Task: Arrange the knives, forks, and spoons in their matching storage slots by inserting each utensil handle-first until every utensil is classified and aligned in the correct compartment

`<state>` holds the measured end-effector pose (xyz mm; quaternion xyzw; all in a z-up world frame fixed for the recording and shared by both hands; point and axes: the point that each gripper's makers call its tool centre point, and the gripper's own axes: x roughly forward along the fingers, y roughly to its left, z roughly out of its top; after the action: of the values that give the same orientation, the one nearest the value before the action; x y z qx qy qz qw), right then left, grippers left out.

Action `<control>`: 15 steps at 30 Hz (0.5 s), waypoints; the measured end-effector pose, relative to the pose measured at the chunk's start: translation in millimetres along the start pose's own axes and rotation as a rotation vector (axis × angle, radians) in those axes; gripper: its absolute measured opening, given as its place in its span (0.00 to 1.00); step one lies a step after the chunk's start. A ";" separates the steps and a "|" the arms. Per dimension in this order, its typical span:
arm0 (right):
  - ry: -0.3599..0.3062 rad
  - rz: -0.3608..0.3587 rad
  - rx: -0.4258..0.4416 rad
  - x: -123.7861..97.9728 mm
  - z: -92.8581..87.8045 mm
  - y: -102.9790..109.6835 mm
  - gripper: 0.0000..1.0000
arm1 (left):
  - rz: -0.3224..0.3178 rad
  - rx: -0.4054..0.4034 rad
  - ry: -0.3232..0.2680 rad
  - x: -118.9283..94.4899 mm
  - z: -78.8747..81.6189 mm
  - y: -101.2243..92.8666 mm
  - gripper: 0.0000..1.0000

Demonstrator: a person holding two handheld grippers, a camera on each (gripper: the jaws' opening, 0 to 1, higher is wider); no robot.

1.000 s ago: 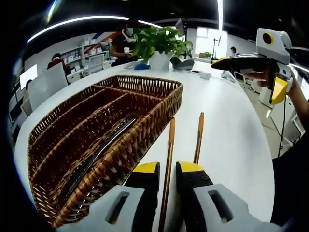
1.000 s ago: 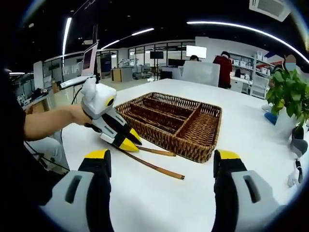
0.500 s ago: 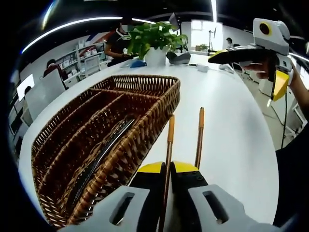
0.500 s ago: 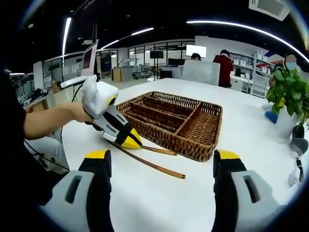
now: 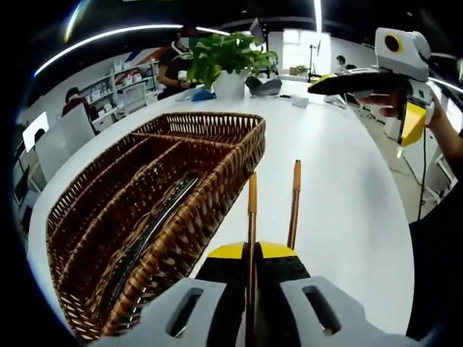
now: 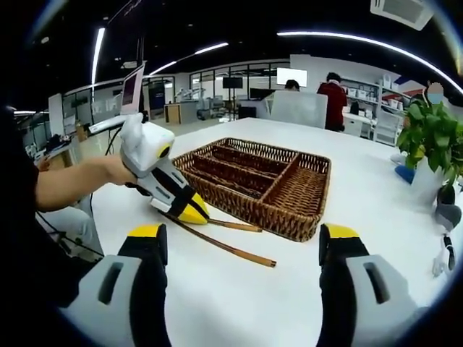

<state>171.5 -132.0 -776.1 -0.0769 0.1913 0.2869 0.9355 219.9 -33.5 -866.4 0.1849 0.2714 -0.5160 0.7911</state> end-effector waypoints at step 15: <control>-0.024 0.016 0.005 4.8 10.6 9.3 0.86 | -0.019 -0.006 -0.052 -28.7 19.1 -11.3 0.03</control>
<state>173.3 -119.2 -768.7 -0.0695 0.1814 0.2945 0.9357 204.9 -28.4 -833.8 0.1664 0.2539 -0.5272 0.7937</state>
